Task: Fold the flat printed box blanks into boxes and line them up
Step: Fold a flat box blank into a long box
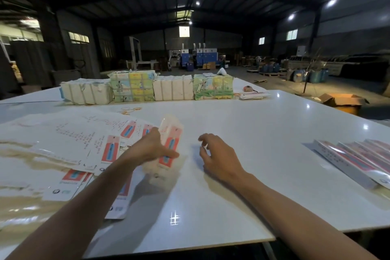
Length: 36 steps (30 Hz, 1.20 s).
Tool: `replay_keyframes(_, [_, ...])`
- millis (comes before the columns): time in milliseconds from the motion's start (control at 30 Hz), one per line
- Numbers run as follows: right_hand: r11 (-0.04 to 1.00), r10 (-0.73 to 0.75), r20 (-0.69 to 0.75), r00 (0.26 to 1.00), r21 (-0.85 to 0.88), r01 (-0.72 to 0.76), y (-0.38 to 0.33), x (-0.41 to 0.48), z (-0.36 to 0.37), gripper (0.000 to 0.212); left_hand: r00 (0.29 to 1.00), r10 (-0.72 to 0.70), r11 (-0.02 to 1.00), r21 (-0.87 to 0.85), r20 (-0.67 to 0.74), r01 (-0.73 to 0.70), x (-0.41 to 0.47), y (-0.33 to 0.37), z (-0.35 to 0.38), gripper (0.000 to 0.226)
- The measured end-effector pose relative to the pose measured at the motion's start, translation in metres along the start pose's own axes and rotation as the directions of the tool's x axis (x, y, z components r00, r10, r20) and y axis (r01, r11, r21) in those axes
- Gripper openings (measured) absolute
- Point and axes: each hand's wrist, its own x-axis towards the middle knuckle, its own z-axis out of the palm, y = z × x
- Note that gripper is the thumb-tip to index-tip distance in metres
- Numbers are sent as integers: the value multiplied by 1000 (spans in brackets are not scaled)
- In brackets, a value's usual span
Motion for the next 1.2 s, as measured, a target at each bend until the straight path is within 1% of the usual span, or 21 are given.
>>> replay_keyframes(33, [992,52,-34,998,116,-48,0,1,-2,32,998,20,995,-95,61,-14,2,6,4,60])
replay_keyframes(67, [971,102,-68,993,224,-84,1,3,-4,37,992,37,981,-192,122,-13,2,12,9,51])
replay_keyframes(100, [949,139,-101,985,298,-104,2,7,-6,41,983,60,959,-285,175,-7,2,18,15,47])
replay_keyframes(167, [934,166,-132,977,339,-113,5,13,-10,48,956,145,866,-500,256,3,2,24,33,49])
replay_keyframes(233, [917,158,-84,984,381,-115,8,15,-12,50,926,243,756,-655,288,5,1,23,52,53])
replay_keyframes(333, [875,145,-3,989,468,-127,10,14,-11,44,936,242,706,-708,256,11,-1,13,73,53])
replay_keyframes(400, [849,165,27,986,505,-156,9,14,-9,40,938,220,658,-751,269,62,-1,5,82,54])
replay_keyframes(467, [818,204,57,977,538,-202,7,14,-7,37,942,201,540,-833,268,122,0,2,86,58])
replay_keyframes(533, [818,222,74,972,528,-227,5,13,-7,33,948,189,414,-896,258,161,-2,3,85,55])
replay_keyframes(567, [808,220,95,971,540,-235,3,14,-8,30,940,214,346,-920,266,182,-3,6,82,51])
replay_keyframes(600, [792,215,122,969,559,-246,2,15,-10,26,928,246,307,-931,278,198,-5,8,80,51])
replay_keyframes(633, [777,215,149,965,572,-261,0,17,-14,23,922,257,305,-930,289,207,-6,8,78,56])
replay_keyframes(700, [730,244,224,944,599,-330,-1,26,-23,20,914,260,355,-911,311,209,-8,9,75,63])
replay_keyframes(767, [607,264,350,899,665,-436,-2,38,-34,21,901,285,392,-898,328,202,-11,12,73,58])
replay_keyframes(800, [568,255,400,880,675,-471,-3,43,-39,21,896,291,405,-892,335,202,-13,14,72,58])
replay_keyframes(833, [577,247,420,873,660,-481,-3,47,-42,22,894,291,415,-886,342,204,-14,15,71,59])
replay_keyframes(900, [634,234,409,882,623,-458,0,49,-43,24,883,296,419,-880,364,222,-14,14,72,64])
replay_keyframes(933, [640,231,406,884,621,-452,3,49,-41,26,874,306,412,-880,377,236,-13,12,72,63])
replay_keyframes(1033, [642,240,433,869,601,-477,13,46,-34,35,839,338,409,-869,427,278,-13,8,70,58])
replay_keyframes(1100, [629,223,472,853,599,-496,18,46,-33,33,815,361,408,-863,454,300,-13,6,70,60])
replay_keyframes(1200, [580,191,526,829,621,-527,21,46,-38,28,815,362,421,-859,452,289,-12,9,71,60])
